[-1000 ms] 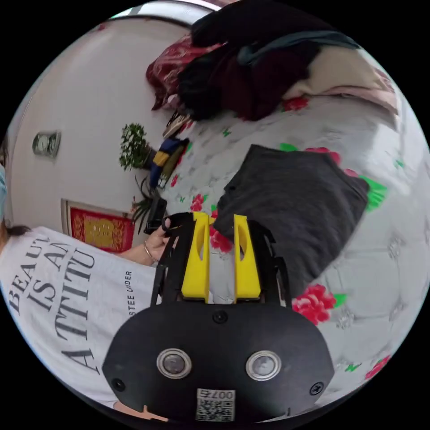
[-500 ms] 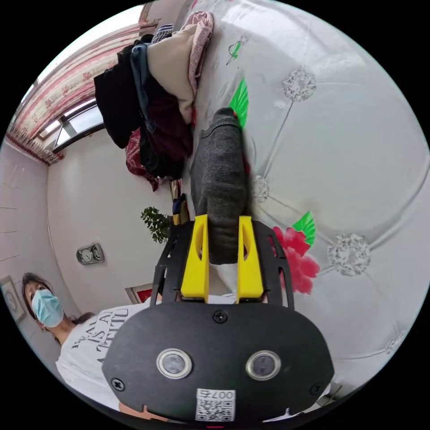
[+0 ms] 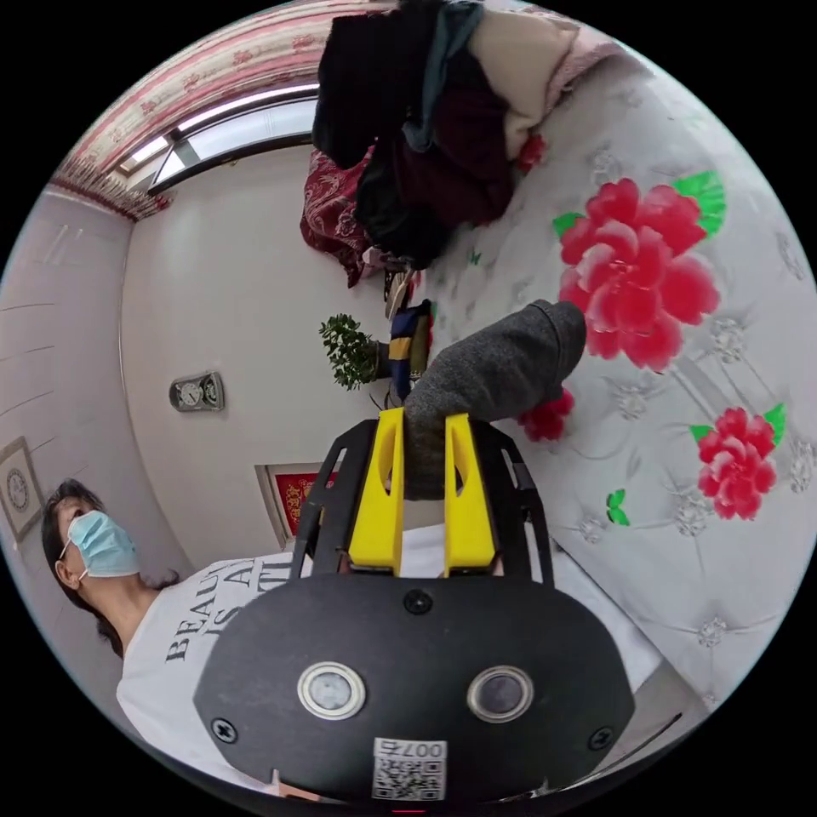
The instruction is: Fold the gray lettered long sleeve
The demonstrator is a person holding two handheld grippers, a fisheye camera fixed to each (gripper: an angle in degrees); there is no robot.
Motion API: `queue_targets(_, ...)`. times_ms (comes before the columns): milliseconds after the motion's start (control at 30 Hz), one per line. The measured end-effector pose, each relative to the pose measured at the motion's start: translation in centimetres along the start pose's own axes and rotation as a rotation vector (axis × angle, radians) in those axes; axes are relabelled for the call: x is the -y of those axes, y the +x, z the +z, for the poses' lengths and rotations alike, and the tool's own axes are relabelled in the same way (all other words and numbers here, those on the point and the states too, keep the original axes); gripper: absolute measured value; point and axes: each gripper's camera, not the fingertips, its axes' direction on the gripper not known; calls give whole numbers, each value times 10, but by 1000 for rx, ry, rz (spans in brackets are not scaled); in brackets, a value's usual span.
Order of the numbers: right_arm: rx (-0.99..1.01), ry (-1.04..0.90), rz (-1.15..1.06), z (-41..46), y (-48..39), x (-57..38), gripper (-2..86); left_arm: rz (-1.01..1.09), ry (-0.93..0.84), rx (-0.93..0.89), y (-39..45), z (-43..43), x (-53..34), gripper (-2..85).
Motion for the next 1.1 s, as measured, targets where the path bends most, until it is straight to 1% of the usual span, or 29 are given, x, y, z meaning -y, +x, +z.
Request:
queue_targets(133,11,-16,-108,64,-64,48,25,104,110,-45,17,-67,57,59)
queue_targets(233,33,-39,-214,139,-127,95,25,204,190,-25,37,-132,108,59)
queue_targets(300,62,-56,-288,209,-175,130,26,251,241,-11,48,-175,137,59)
queue_targets(333,70,-59,-308,228,-187,137,26,280,278,12,54,-204,154,60)
queue_targets(400,84,-67,-368,306,-230,164,29,304,321,67,57,-245,178,61)
queue_targets(433,83,-67,-381,327,-239,169,30,299,352,113,53,-269,191,63)
queue_targets(467,73,-75,-402,368,-253,179,32,295,364,142,49,-279,197,66)
queue_targets(500,55,-100,-409,411,-258,187,35,283,377,225,35,-297,207,73)
queue_targets(533,41,-125,-409,433,-257,190,37,219,392,330,11,-311,211,79)
queue_targets(567,-4,-201,-398,474,-247,194,40,109,409,421,-21,-321,205,83)
queue_targets(600,-65,-280,-372,505,-228,193,42,60,420,455,-37,-324,199,84)
queue_targets(633,-101,-313,-358,516,-216,190,43,12,439,488,-64,-321,180,84)
queue_targets(667,-177,-348,-342,526,-191,179,45,7,436,495,-76,-316,170,84)
queue_targets(733,-291,-391,-342,519,-151,159,48,19,361,549,-112,-272,127,84)
queue_targets(800,-507,-448,-322,478,-96,126,51,50,291,609,-124,-221,92,83)
queue_targets(833,-568,-454,-311,462,-83,117,52,79,230,643,-126,-181,71,79)
queue_targets(867,-677,-466,-279,426,-60,99,53,93,196,659,-125,-160,62,77)
queue_targets(900,-793,-462,-251,386,-44,80,54,132,119,679,-120,-116,48,69)
queue_targets(933,-855,-452,-235,366,-38,71,54,192,27,679,-110,-69,39,56)
queue_targets(967,-970,-428,-211,325,-33,52,55,266,-83,660,-96,-22,34,37)
queue_targets(1000,-1094,-419,-198,290,-32,35,56,310,-145,647,-88,2,34,28)
queue_targets(1033,-1164,-411,-182,274,-32,28,57,413,-265,626,-69,49,32,11)
queue_targets(1067,-1288,-381,-143,243,-34,15,58,466,-311,625,-59,72,31,6)
queue_targets(1100,-1360,-343,-113,214,-37,4,59,567,-391,632,-40,115,28,-2)
